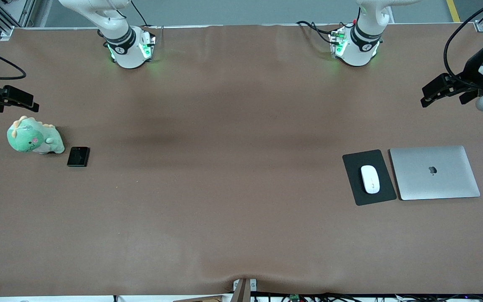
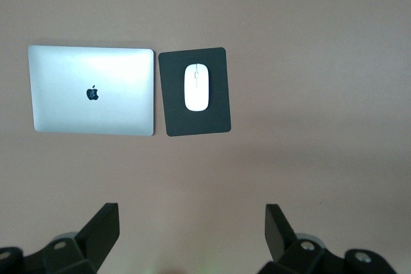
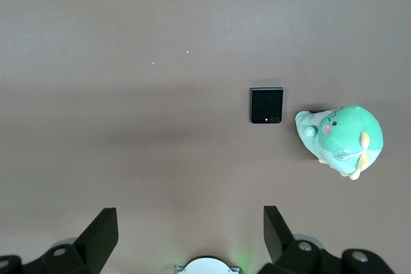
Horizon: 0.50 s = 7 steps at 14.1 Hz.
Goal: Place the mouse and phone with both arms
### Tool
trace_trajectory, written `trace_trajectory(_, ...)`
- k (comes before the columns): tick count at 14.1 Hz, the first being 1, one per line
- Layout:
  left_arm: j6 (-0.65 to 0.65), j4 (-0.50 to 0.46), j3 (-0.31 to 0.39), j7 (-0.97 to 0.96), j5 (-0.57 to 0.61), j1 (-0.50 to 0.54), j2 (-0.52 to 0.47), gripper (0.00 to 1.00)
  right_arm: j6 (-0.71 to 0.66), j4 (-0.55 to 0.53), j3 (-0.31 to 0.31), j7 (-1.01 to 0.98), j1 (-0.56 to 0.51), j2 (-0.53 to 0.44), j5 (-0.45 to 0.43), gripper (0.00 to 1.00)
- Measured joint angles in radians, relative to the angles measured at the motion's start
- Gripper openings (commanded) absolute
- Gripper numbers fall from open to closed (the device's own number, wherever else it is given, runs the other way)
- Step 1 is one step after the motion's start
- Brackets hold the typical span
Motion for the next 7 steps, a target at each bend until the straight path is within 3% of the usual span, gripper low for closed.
trace_trajectory(7,-0.002,0.000,0.003,0.026,0.023,0.000,0.000,1.00,0.008,0.000,0.000,0.001,0.000,0.000,-0.001,1.00)
